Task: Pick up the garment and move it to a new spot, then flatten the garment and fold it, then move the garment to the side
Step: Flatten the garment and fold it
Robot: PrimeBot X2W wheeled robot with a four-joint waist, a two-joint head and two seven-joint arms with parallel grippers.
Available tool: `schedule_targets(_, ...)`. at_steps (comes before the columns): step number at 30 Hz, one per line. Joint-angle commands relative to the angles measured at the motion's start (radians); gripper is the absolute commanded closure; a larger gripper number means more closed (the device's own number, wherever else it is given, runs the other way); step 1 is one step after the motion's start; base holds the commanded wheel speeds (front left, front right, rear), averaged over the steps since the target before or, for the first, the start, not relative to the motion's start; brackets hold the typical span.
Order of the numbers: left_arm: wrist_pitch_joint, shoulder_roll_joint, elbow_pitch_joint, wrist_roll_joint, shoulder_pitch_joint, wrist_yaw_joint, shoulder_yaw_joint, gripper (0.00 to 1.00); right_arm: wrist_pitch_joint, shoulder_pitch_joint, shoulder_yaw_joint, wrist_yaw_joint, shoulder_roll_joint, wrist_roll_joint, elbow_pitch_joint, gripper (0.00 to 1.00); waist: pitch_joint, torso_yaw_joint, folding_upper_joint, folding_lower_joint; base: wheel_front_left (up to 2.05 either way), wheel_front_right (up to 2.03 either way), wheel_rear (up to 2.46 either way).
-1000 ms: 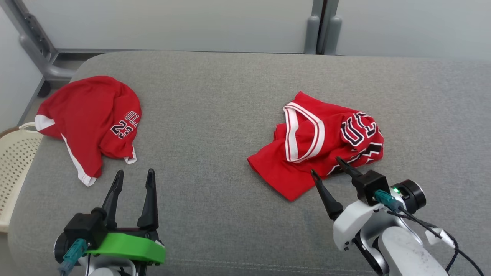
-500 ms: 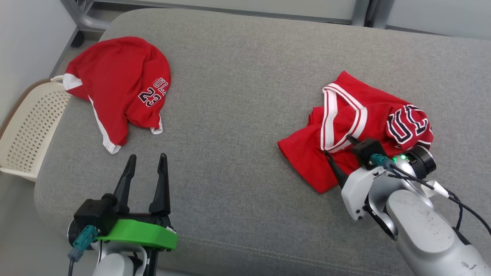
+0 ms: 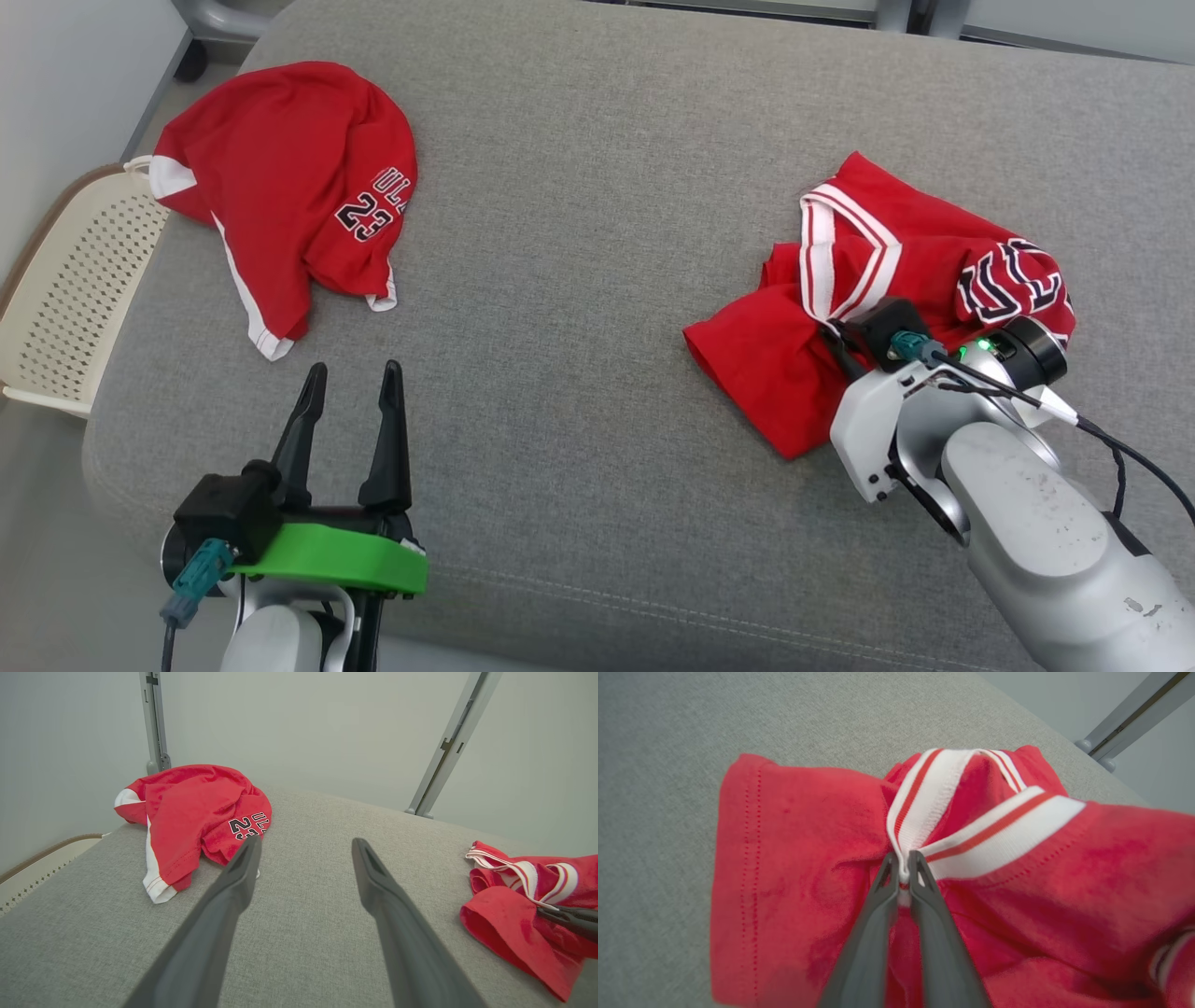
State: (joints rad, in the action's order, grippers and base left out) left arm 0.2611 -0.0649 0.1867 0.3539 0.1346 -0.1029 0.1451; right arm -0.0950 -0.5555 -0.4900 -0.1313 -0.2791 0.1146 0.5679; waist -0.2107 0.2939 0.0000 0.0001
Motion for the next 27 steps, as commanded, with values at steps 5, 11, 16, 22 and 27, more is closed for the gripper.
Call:
schedule_targets(5,0.003,0.007,-0.003,-0.021,0.011,-0.01,-0.024,0.0,0.016,0.029,0.047,0.001,0.011,0.026,-0.066,1.0,-0.003,-0.019,0.0,-0.0001,0.0,0.0,0.0)
schedule_targets(11,0.003,0.01,-0.005,-0.031,0.008,-0.012,-0.036,0.0,0.019,0.073,0.109,0.001,0.029,0.05,-0.153,1.0,0.002,-0.041,0.0,-0.0001,0.0,0.0,0.0)
schedule_targets(16,0.004,0.011,-0.006,-0.041,0.008,-0.017,-0.044,0.0,0.011,0.129,0.161,0.001,0.03,0.074,-0.245,1.0,0.007,-0.061,0.0,-0.0001,0.0,0.0,0.0)
schedule_targets(22,0.003,0.012,-0.006,-0.049,0.007,-0.02,-0.053,0.0,-0.008,0.198,0.193,0.001,0.051,0.112,-0.323,1.0,0.012,-0.077,0.0,-0.0001,0.0,0.0,0.0)
schedule_targets(27,0.003,0.013,0.0,-0.055,0.004,-0.021,-0.05,0.0,-0.002,0.243,0.206,0.001,0.089,0.182,-0.345,1.0,0.021,-0.08,0.0,-0.0001,0.0,0.0,0.0)
